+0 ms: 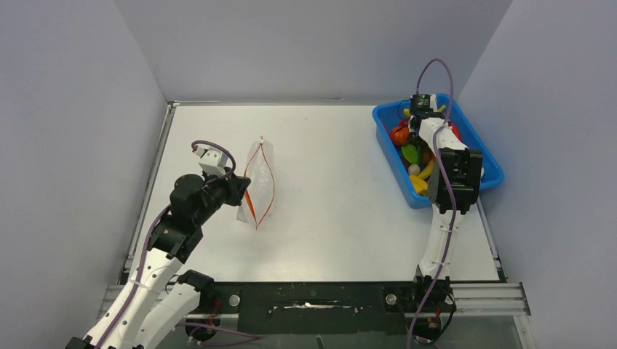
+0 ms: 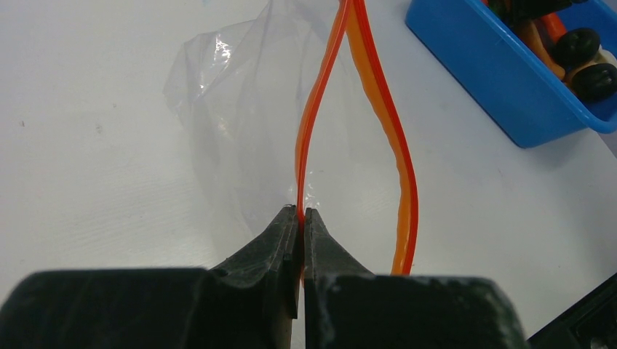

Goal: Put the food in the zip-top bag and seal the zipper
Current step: Pick up the fake food from the bin.

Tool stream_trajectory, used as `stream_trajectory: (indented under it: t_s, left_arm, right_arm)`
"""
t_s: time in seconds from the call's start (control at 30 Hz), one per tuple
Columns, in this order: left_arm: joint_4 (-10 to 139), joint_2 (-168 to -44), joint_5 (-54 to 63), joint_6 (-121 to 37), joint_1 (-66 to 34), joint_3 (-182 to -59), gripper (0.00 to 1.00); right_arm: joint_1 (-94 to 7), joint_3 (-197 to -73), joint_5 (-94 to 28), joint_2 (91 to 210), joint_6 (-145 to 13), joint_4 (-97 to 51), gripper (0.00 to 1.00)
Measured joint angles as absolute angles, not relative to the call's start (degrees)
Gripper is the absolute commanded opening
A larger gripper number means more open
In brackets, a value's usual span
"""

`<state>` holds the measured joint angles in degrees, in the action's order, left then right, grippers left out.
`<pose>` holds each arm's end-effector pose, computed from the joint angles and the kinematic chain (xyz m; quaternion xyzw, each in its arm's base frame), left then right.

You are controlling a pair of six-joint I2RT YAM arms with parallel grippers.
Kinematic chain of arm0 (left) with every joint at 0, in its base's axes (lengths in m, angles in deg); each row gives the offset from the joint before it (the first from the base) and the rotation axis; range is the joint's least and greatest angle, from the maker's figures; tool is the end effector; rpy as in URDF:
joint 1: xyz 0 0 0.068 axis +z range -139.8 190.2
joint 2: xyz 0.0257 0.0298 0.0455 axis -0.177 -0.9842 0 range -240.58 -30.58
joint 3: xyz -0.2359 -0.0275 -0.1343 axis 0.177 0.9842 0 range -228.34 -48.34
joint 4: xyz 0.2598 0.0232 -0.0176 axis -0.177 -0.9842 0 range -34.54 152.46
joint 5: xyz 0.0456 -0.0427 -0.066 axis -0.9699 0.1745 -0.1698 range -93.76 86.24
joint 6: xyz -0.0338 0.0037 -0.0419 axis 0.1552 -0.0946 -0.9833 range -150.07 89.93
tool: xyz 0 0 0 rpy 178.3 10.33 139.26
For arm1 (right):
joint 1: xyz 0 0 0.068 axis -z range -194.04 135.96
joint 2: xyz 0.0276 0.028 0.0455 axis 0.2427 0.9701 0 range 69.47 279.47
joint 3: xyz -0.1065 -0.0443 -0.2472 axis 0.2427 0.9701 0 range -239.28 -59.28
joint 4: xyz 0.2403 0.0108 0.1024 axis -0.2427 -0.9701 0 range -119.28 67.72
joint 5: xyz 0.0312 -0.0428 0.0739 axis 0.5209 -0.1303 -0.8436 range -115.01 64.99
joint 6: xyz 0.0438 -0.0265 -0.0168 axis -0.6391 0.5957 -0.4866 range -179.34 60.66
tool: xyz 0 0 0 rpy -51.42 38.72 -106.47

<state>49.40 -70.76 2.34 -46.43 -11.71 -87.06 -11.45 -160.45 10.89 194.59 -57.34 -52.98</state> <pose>0.1568 -0.0672 0.3101 0.0707 0.7872 -0.2401 0.5636 0.4782 -0.0427 0.2010 0.0983 0.9059 -0.3050 0.2769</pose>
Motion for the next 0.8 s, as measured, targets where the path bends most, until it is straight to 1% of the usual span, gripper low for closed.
stream_trajectory:
  t_s: [0.17, 0.33, 0.8]
  left_arm:
    - [49.4, -70.8, 2.3, -46.4, -11.7, -86.9, 0.0]
    - [49.5, -70.7, 2.3, -46.5, -11.4, -86.7, 0.0]
    - [49.5, -70.7, 2.3, -47.3, -11.1, -86.4, 0.0]
  right_arm:
    - [-12.2, -159.1, 12.4, 192.8, -57.9, -53.6, 0.15]
    - [-13.5, -157.8, 14.0, 188.4, -59.9, -55.3, 0.13]
    - [-22.9, -152.8, 17.4, 174.0, -62.8, -56.8, 0.11]
